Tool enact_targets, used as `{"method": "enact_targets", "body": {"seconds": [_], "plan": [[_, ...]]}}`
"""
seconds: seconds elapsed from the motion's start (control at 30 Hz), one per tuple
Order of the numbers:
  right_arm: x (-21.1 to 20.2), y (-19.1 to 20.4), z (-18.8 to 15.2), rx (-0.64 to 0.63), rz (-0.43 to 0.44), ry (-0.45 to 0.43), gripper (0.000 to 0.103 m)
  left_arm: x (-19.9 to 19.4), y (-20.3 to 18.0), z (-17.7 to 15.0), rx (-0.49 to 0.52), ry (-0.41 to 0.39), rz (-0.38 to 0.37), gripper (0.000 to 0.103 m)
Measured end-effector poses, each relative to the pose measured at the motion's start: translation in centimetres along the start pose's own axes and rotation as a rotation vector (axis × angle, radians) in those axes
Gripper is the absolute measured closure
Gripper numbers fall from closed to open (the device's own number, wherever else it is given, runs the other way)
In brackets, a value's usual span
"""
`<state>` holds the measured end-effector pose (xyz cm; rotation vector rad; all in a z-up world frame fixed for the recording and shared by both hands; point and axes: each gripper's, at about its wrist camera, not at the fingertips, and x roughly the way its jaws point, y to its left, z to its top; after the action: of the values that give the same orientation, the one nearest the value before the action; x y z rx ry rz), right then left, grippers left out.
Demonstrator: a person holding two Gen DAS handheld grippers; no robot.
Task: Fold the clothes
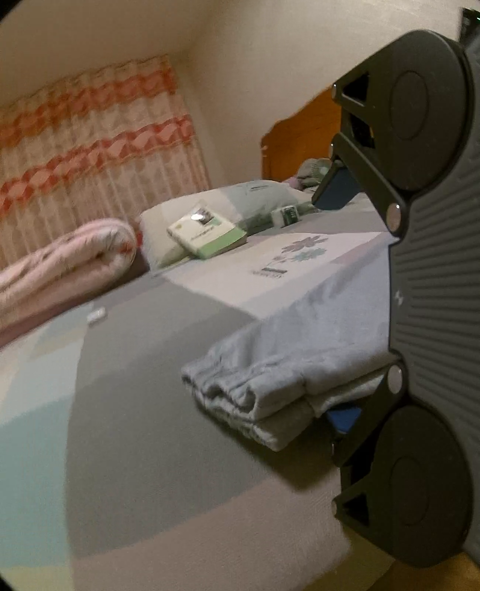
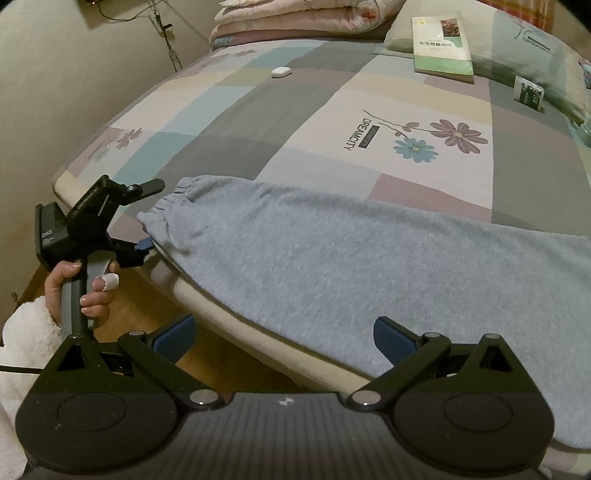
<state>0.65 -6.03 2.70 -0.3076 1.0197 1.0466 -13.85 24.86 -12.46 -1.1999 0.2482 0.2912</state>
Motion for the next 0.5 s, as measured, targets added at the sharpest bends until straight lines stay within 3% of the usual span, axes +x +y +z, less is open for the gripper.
{"method": "enact_targets", "body": {"seconds": [0.07,0.17,0.27,0.33,0.5], "plan": [[0.1,0.0,0.0,0.004,-0.001,0.003,0.000,0.1,-1.2,-0.3,0.073,0.003,-0.014,0.001],[0.2,0.0,0.0,0.001,0.005,0.006,0.000,0.5,-0.8,-0.5,0.066,-0.004,0.017,0.001],[0.1,-0.1,-0.1,0.004,0.004,0.004,0.000,0.5,2.3,-0.7,-0.122,-0.007,0.067,0.002],[0.1,-0.3,-0.1,0.012,0.003,0.002,0.000,0.0,2.5,-0.8,-0.130,-0.034,0.042,0.001],[0.2,-0.5,-0.2,0.024,0.003,-0.002,0.000,0.9,0.6,-0.6,-0.024,-0.011,0.108,0.002]]}}
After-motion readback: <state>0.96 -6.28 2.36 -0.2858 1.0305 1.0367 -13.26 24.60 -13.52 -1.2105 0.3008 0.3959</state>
